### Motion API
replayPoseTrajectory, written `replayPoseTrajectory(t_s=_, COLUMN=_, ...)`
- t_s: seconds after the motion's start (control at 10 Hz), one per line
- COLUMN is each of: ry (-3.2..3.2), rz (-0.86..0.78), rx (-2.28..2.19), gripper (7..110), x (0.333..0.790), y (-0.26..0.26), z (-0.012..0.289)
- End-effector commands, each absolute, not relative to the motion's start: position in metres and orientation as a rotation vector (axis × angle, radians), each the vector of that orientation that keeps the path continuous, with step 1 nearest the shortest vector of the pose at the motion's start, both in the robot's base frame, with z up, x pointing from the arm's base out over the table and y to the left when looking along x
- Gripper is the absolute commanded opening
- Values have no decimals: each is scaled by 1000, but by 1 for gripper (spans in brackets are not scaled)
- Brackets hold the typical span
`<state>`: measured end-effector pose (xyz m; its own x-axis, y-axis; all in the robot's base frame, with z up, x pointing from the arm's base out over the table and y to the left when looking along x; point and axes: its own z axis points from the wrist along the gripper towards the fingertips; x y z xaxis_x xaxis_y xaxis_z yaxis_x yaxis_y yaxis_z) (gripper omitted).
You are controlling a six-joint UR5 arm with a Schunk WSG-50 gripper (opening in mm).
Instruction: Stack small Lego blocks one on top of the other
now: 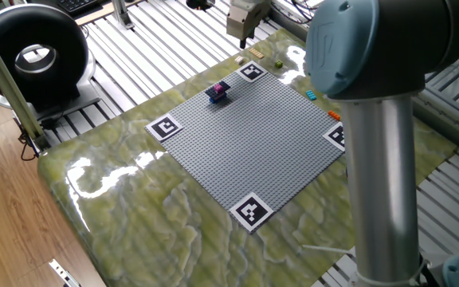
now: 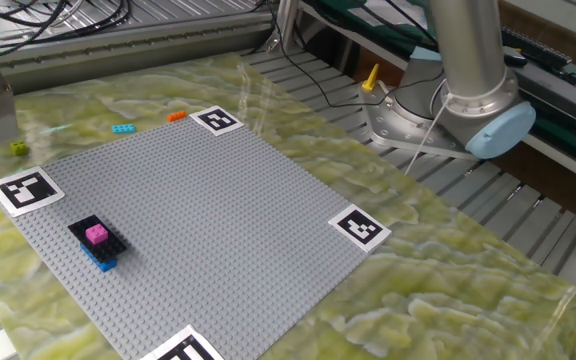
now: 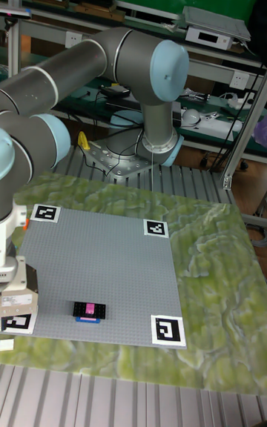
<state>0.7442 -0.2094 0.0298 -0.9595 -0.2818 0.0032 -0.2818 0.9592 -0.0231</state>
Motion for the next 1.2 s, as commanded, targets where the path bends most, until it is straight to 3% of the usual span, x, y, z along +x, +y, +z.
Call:
replayPoseTrajectory(t_s=0.0, ry=3128, rz=-31, rx=-406, gripper=22, x=744, y=-203, z=28)
replayPoseTrajectory(t_s=0.2, ry=3100, rz=5, rx=-408, gripper=22, x=757, y=-191, z=19)
replayPoseTrajectory(t_s=0.3, ry=3086, rz=17, rx=-413, gripper=44, x=763, y=-187, z=15)
replayPoseTrajectory(t_s=0.6, ry=3077, rz=70, rx=-418, gripper=44, x=769, y=-173, z=14)
replayPoseTrajectory(t_s=1.1, ry=3088, rz=0, rx=-406, gripper=44, x=766, y=-188, z=4)
